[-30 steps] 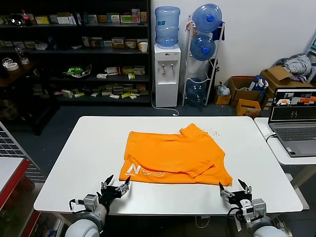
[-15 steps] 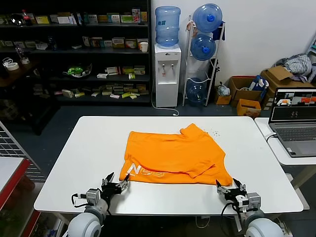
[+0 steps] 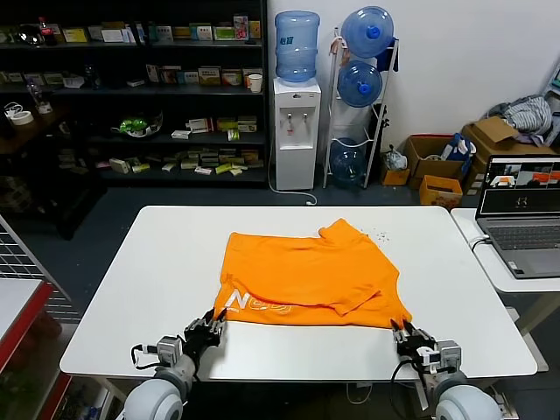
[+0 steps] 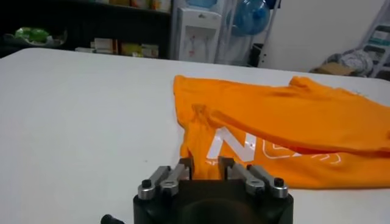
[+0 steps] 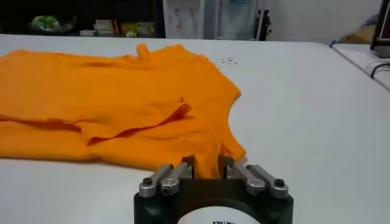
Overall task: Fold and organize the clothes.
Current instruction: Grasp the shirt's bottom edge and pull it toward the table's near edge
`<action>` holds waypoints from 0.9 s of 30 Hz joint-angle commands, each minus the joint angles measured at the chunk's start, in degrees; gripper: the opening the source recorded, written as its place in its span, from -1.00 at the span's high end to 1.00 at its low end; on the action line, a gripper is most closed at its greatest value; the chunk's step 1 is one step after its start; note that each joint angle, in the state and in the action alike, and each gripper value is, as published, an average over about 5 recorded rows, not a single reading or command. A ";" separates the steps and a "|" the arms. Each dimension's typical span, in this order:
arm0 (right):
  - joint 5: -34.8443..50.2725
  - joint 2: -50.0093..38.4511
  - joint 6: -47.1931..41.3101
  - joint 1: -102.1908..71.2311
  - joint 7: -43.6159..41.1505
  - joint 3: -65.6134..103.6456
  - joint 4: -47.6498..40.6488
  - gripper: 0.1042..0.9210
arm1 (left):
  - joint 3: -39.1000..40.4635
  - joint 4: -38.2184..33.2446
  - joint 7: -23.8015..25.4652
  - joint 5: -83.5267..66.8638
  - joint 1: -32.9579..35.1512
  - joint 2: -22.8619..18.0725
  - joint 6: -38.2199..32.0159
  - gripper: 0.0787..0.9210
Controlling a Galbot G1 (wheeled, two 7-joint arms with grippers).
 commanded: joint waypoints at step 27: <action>2.95 -4.71 -0.40 -24.77 3.89 12.34 14.26 0.95 | -3.86 -16.32 -5.92 -4.94 21.14 9.46 1.57 0.97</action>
